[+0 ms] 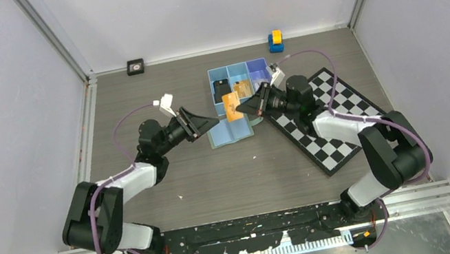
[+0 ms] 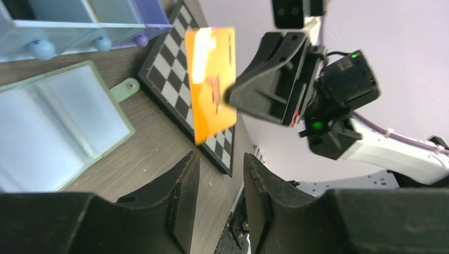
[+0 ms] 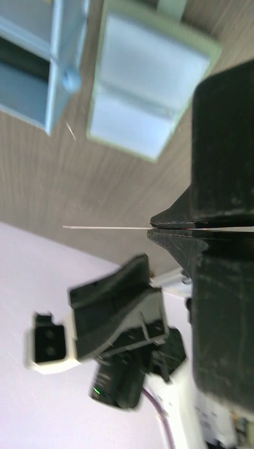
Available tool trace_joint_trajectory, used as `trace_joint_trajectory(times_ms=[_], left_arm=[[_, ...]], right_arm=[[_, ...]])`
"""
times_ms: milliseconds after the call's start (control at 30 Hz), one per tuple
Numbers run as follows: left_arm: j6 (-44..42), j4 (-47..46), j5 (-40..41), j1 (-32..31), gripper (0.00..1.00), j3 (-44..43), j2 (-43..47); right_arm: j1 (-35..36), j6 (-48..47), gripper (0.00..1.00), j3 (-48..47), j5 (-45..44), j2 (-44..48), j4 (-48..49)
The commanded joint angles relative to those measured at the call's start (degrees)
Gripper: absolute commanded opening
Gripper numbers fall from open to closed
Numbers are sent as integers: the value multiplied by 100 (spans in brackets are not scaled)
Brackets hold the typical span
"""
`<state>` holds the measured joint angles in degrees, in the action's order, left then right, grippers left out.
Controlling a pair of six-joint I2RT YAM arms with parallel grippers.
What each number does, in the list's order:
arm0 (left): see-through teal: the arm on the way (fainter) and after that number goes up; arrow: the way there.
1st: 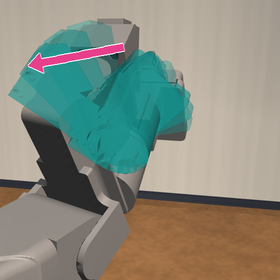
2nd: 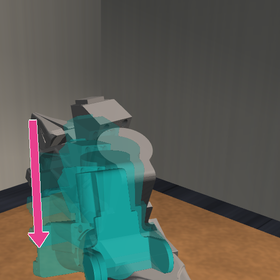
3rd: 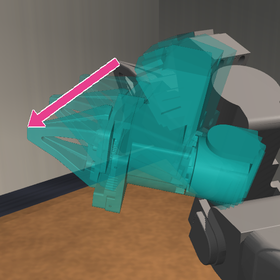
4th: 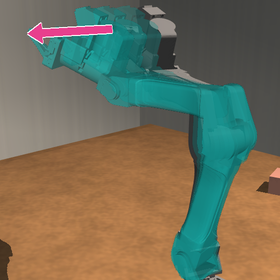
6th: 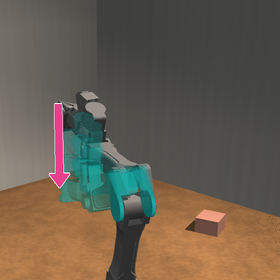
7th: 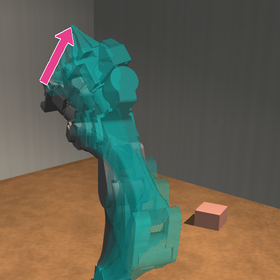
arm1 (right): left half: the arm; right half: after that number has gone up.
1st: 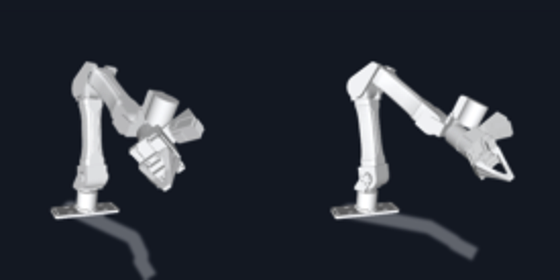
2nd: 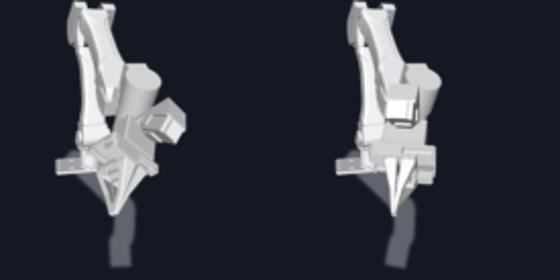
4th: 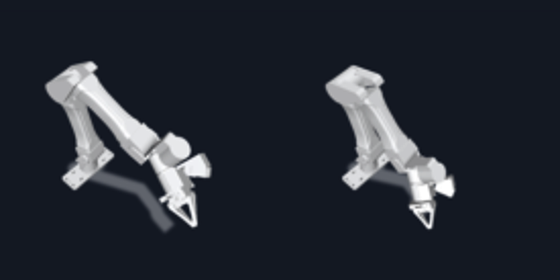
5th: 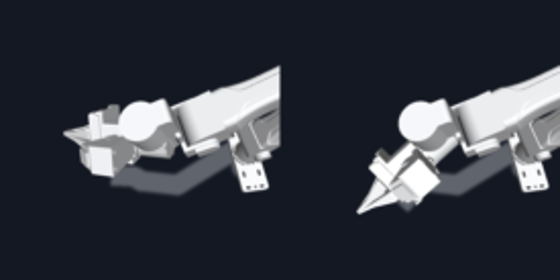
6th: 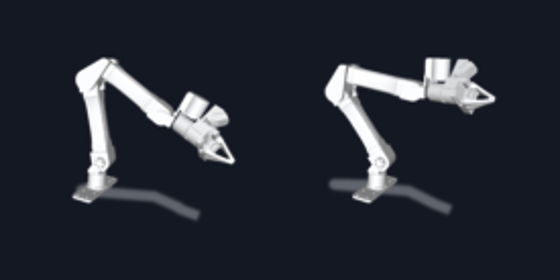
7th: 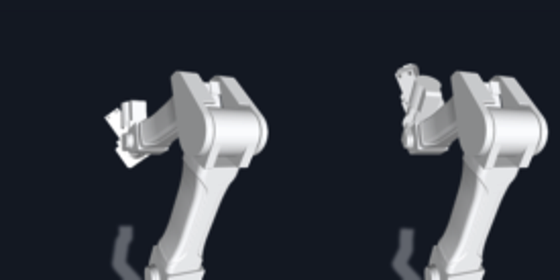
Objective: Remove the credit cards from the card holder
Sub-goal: Place the credit card in the storage box.
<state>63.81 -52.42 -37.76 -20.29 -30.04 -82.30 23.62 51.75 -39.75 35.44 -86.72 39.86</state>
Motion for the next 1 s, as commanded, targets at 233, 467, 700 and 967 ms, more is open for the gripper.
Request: trace_joint_trajectory(times_ms=[233, 467, 700, 967], left_arm=[[-1416, 2962, 1807, 17, 37, -213, 1343], [-1415, 2950, 1935, 17, 34, -200, 1241], [-1443, 2940, 2048, 25, 34, -190, 1075], [-1424, 2974, 2248, 25, 34, -202, 662]], right_arm=[[-229, -2040, 1, -2563, -2184, -541, -4044], [-337, -2423, 1, -4103, -2530, -1654, -5245], [-350, -2535, 1, -4858, -2513, -2419, -5524], [-399, -2281, 2, -5499, -1819, -3133, -5649]])
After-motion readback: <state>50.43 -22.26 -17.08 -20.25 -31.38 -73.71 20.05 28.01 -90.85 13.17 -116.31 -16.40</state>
